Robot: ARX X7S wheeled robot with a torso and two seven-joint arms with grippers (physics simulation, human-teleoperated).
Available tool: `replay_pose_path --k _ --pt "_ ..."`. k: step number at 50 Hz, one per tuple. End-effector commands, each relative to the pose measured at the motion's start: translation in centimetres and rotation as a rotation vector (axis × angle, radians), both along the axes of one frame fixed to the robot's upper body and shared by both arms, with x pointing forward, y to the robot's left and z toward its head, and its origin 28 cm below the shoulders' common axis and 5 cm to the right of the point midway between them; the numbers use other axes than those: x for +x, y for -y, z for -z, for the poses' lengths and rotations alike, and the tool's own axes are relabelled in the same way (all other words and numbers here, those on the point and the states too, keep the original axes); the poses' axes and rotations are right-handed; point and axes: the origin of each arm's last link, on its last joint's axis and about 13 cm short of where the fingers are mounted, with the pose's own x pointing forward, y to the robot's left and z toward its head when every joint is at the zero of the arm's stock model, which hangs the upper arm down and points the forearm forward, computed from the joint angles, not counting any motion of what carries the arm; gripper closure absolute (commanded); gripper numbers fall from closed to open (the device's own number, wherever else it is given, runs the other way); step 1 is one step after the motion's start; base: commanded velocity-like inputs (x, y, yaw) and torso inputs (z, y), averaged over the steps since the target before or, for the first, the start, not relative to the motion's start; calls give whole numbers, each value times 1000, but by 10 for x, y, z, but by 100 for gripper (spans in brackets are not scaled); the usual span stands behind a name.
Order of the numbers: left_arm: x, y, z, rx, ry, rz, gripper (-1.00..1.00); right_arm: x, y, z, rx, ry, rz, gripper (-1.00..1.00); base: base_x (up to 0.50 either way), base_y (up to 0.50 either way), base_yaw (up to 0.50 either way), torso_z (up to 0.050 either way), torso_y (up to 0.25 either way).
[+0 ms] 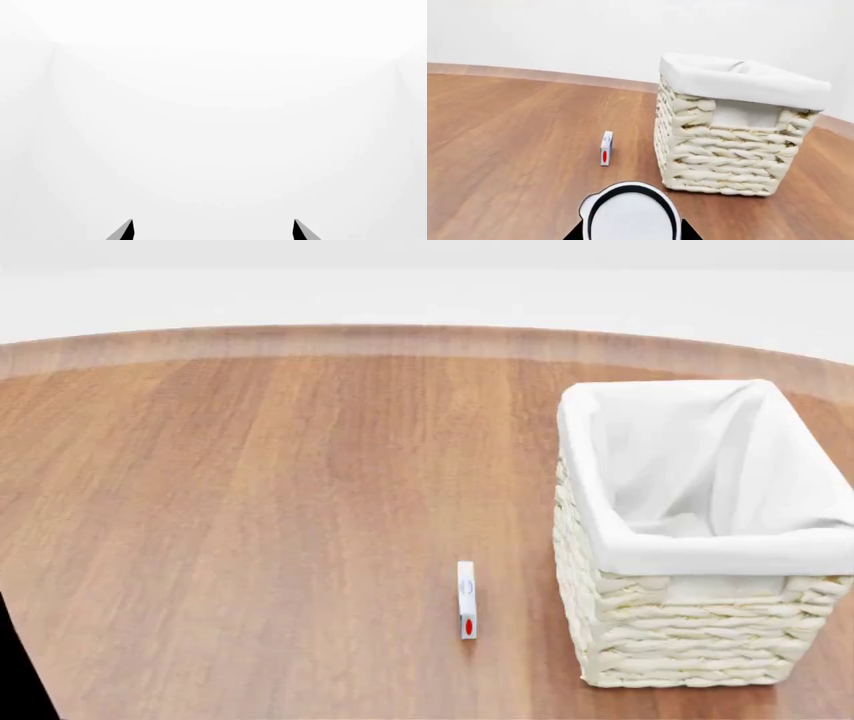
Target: Pick up the tomato sauce, and put it in the basket.
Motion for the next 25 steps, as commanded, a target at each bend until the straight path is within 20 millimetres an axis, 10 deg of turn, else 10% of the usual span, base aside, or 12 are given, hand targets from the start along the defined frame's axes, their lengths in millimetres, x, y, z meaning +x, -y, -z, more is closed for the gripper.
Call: replay_pose_path --k 1,25 --pt "-1 0 -1 1 2 -2 -100 0 0 -31 -40 130 -4 100 0 0 0 0 0" --pt "0 4 9 -5 -23 18 -100 41 6 -67 -134 402 53 100 0 0 0 0 0"
